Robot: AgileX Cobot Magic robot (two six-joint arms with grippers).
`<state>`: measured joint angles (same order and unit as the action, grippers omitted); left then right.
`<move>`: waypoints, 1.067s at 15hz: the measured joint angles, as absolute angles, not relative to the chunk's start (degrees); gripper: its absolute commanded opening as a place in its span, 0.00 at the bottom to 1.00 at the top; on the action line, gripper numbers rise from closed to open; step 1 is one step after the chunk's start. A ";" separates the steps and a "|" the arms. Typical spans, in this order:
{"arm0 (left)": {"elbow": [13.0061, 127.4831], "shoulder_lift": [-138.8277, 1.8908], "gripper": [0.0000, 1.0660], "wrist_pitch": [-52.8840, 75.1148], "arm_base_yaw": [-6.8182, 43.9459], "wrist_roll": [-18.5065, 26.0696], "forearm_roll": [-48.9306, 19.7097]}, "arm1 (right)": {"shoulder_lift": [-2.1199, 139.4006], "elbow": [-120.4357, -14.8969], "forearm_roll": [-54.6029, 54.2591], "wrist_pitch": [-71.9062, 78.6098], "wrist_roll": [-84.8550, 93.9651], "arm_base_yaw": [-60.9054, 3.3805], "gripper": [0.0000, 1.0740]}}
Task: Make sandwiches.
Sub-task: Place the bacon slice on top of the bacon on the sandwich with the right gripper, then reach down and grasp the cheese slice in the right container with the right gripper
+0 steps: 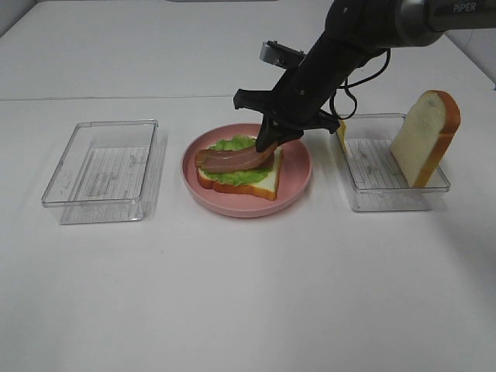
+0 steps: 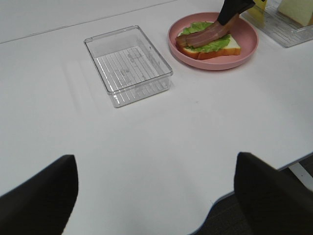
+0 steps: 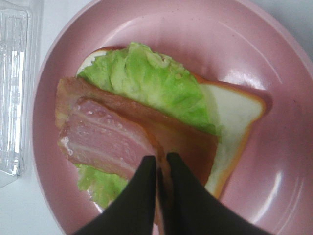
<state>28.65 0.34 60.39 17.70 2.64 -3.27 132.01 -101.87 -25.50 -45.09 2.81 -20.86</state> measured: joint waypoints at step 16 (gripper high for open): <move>28.65 0.34 0.78 60.39 17.70 2.64 -3.27 | 122.27 -105.94 1.43 -56.55 -8.71 -20.57 0.73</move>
<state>28.65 0.34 60.39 17.70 2.64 -3.27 122.27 -105.94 1.43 -56.55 -8.71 -20.57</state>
